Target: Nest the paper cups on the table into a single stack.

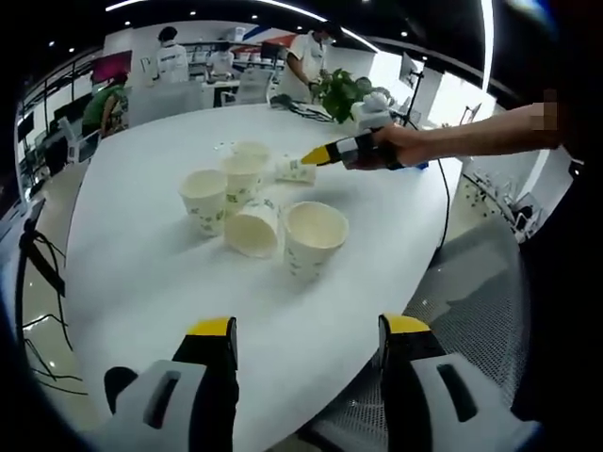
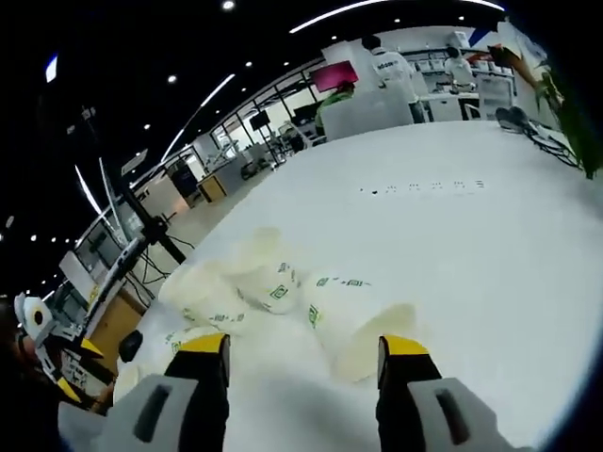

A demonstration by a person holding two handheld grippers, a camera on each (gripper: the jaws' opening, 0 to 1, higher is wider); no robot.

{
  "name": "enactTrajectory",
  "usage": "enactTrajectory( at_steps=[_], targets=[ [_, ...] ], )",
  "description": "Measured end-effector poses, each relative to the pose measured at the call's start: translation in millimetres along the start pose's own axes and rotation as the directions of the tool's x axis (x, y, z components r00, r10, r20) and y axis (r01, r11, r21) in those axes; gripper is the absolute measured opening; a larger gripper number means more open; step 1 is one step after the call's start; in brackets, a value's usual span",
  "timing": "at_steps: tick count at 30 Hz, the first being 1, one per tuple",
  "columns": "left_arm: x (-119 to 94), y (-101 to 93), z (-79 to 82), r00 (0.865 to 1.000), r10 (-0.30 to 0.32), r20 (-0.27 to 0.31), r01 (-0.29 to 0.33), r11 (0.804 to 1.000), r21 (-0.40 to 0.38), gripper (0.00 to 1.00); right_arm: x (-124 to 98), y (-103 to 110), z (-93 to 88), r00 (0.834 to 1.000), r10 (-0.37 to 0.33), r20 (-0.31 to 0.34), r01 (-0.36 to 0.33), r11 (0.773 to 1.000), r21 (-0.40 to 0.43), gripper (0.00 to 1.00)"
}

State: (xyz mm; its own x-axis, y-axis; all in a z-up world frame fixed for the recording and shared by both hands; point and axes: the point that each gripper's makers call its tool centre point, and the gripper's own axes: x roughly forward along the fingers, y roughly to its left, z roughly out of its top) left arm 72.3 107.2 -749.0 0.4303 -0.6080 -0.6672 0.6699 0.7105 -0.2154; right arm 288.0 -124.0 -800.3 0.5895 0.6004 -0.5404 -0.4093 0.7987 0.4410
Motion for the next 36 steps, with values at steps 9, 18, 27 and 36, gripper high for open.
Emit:
enactTrajectory(
  at_steps=[9, 18, 27, 36],
  targets=[
    [0, 3.6, 2.5, 1.0, 0.018, -0.005, -0.018, 1.0, -0.021, 0.59, 17, -3, -1.6, 1.0, 0.009, 0.025, -0.01, 1.0, 0.017, 0.52],
    [9, -1.1, 7.7, 1.0, 0.013, 0.001, -0.013, 0.999, -0.03, 0.59, 30, 0, 7.8, 0.998, 0.034, 0.052, -0.035, 0.999, 0.011, 0.45],
    [6, -0.1, 5.5, 1.0, 0.011, -0.005, -0.011, 0.999, -0.037, 0.59, 39, -6, 12.6, 0.997, 0.047, 0.061, -0.043, 0.997, -0.066, 0.3],
    [2, -1.5, -0.7, 1.0, 0.01, -0.022, -0.011, 0.999, -0.044, 0.59, 44, -9, 5.3, 0.996, 0.049, 0.069, -0.046, 0.998, -0.043, 0.05]
  ],
)
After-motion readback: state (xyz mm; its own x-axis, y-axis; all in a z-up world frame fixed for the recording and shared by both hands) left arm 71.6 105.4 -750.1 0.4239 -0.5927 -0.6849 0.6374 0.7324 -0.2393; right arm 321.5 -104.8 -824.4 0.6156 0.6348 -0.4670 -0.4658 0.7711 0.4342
